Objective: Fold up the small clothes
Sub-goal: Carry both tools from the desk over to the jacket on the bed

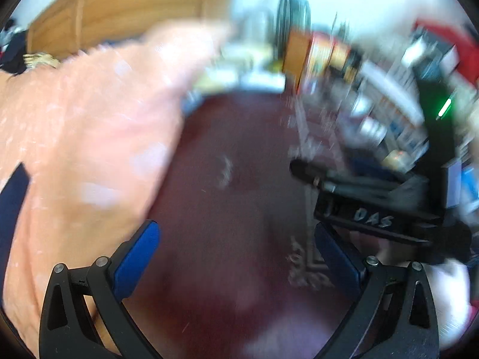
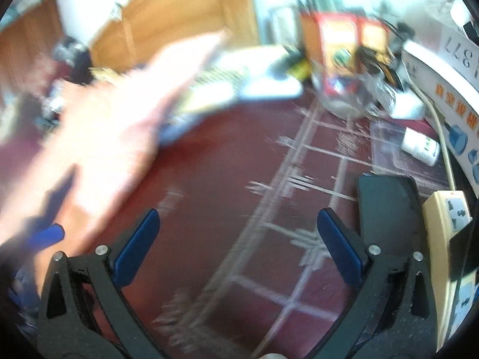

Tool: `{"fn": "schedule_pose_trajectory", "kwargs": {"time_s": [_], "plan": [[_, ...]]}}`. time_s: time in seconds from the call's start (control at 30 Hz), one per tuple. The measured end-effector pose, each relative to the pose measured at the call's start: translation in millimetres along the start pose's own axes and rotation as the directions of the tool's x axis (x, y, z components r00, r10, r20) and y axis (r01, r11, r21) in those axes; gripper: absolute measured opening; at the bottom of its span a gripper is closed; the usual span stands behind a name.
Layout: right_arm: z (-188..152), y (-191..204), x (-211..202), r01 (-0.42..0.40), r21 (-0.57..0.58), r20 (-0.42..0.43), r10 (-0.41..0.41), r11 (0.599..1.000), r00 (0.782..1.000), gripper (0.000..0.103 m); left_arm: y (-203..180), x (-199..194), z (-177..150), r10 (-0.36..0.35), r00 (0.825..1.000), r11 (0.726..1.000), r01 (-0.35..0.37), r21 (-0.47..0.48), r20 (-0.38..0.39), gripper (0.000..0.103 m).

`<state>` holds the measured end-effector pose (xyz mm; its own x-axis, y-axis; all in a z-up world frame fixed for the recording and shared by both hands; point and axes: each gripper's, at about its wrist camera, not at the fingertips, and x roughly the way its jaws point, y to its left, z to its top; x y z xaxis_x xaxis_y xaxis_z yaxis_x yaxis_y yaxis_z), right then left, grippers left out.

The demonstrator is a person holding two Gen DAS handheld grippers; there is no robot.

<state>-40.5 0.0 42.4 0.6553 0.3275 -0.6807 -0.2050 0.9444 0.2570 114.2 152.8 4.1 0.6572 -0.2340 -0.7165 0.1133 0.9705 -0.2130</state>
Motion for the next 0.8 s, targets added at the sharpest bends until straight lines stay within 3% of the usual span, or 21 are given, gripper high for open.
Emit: {"fn": "schedule_pose_trajectory", "kwargs": {"time_s": [0.07,0.17,0.2,0.27,0.3,0.37,0.43,0.47,0.5,0.57,0.6,0.67,0.7,0.73,0.77,0.8], "plan": [[4.1,18.0,-23.1,-0.038,-0.043,0.041,0.040,0.998,0.998,0.103,13.1,-49.8,-3.0,0.029,0.995,1.000,-0.029,-0.003,0.097,0.103],[11.2,53.2,-55.4,-0.152,-0.108,0.120,0.165,0.982,0.979,0.103,46.6,-133.8,-9.5,0.061,0.965,0.996,-0.043,-0.074,0.256,0.103],[13.8,65.6,-57.6,-0.162,-0.146,0.130,0.181,0.976,0.975,0.103,62.0,-166.4,-13.7,0.097,0.949,0.991,-0.063,-0.120,0.300,0.103],[14.9,96.3,-89.9,-0.244,-0.217,0.222,0.292,0.945,0.930,0.103,85.5,-226.4,-24.4,0.175,0.909,0.975,-0.107,-0.194,0.378,0.103],[15.9,109.0,-101.1,-0.274,-0.254,0.247,0.336,0.928,0.909,0.103,97.7,-264.0,-32.4,0.227,0.877,0.961,-0.131,-0.244,0.423,0.103],[13.9,139.0,-127.7,-0.311,-0.349,0.315,0.424,0.884,0.849,0.103,115.8,-336.9,-51.7,0.317,0.798,0.934,-0.169,-0.315,0.512,0.103],[12.1,163.8,-148.8,-0.340,-0.418,0.372,0.500,0.842,0.782,0.103,123.7,-419.4,-79.0,0.421,0.692,0.898,-0.223,-0.380,0.587,0.103],[13.2,173.8,-152.5,-0.385,-0.444,0.352,0.553,0.809,0.755,0.103,125.3,-446.9,-88.4,0.467,0.647,0.877,-0.256,-0.406,0.602,0.103],[15.0,186.9,-154.8,-0.441,-0.467,0.315,0.610,0.766,0.727,0.103,126.6,-486.2,-104.0,0.528,0.580,0.846,-0.299,-0.441,0.620,0.103],[15.4,214.2,-159.1,-0.467,-0.506,0.280,0.650,0.725,0.706,0.103,127.2,-554.7,-136.3,0.616,0.461,0.788,-0.356,-0.502,0.639,0.103],[14.0,227.5,-160.3,-0.460,-0.538,0.273,0.663,0.706,0.697,0.103,129.3,-596.5,-159.8,0.661,0.389,0.751,-0.361,-0.554,0.642,0.103],[4.5,247.8,-168.5,-0.447,-0.597,0.266,0.690,0.666,0.673,0.103,132.5,-654.9,-198.4,0.700,0.292,0.713,-0.339,-0.614,0.651,0.103],[-2.1,258.3,-171.2,-0.427,-0.626,0.271,0.695,0.653,0.666,0.103,131.7,-689.3,-225.3,0.730,0.223,0.679,-0.336,-0.652,0.646,0.103],[-11.5,269.5,-179.9,-0.402,-0.653,0.287,0.701,0.642,0.653,0.103,130.7,-710.1,-242.7,0.754,0.179,0.649,-0.347,-0.677,0.632,0.103],[-19.9,277.0,-182.9,-0.375,-0.677,0.301,0.704,0.633,0.643,0.103,129.4,-737.0,-267.9,0.793,0.115,0.595,-0.358,-0.720,0.598,0.103],[-30.5,283.7,-193.4,-0.348,-0.697,0.317,0.705,0.627,0.635,0.103,129.3,-756.6,-289.1,0.814,0.073,0.561,-0.357,-0.747,0.576,0.103]]}}
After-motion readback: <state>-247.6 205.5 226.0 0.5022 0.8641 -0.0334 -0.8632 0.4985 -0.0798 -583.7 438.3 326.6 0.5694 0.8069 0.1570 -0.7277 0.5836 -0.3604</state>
